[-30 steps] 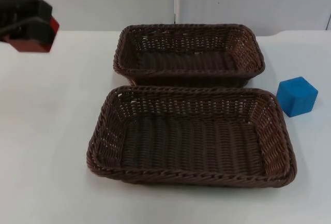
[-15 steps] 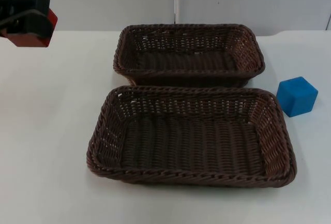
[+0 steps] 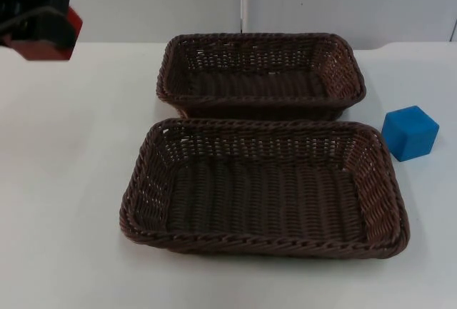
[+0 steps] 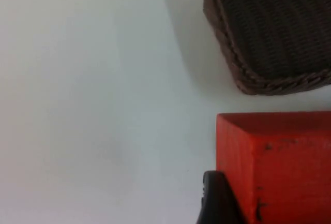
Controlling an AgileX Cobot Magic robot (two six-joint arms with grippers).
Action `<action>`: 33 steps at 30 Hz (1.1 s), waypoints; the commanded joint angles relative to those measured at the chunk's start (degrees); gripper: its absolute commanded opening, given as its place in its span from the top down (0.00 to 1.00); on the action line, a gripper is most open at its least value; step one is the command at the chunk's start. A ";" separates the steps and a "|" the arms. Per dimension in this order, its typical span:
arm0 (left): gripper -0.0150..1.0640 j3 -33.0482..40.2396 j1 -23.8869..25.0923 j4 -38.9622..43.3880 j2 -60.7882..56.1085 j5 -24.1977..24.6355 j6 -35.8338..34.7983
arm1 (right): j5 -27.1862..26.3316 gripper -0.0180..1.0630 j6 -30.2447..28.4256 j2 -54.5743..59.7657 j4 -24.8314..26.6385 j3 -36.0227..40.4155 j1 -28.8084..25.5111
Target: Pick up one cube with the left hand and place it into the upper basket. Pick up one cube with the right hand and place it into the lower basket.
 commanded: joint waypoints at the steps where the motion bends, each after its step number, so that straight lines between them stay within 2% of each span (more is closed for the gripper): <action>1: 0.99 -3.00 -0.18 -1.65 1.45 0.15 -0.40 | -0.18 0.01 -0.06 -0.19 -0.33 -0.02 -0.39; 7: 0.99 -9.22 -0.29 -1.45 6.51 1.62 -0.40 | -0.18 0.01 -0.06 -0.19 -0.33 -0.02 -0.39; 12: 0.99 -18.85 -0.98 -1.21 15.45 7.23 -0.40 | -0.18 0.01 -0.06 -0.19 -0.33 -0.02 -0.39; 13: 0.99 -18.85 -0.98 -1.21 15.45 7.23 -0.40 | -0.18 0.01 -0.06 -0.19 -0.33 -0.02 -0.39; 22: 0.99 -34.69 -8.21 0.36 29.70 9.08 -1.08 | -0.18 0.01 0.06 -0.19 -0.33 -0.02 -0.39; 23: 0.99 -34.69 -8.21 0.36 29.70 9.08 -1.08 | -0.18 0.01 0.06 -0.19 -0.33 -0.02 -0.39; 26: 0.99 -41.98 -12.05 2.53 36.03 8.90 -2.08 | -0.18 0.01 0.06 -0.19 -0.33 -0.02 -0.39; 27: 0.99 -41.98 -12.05 2.53 36.03 8.90 -2.08 | -0.18 0.01 0.06 -0.19 -0.33 -0.02 -0.39; 32: 0.99 -52.79 -15.82 4.28 45.05 9.01 -2.08 | -0.18 0.01 0.06 -0.19 -0.33 -0.02 -0.39; 33: 0.99 -52.79 -15.82 4.28 45.05 9.01 -2.08 | -0.18 0.01 0.06 -0.19 -0.33 -0.02 -0.39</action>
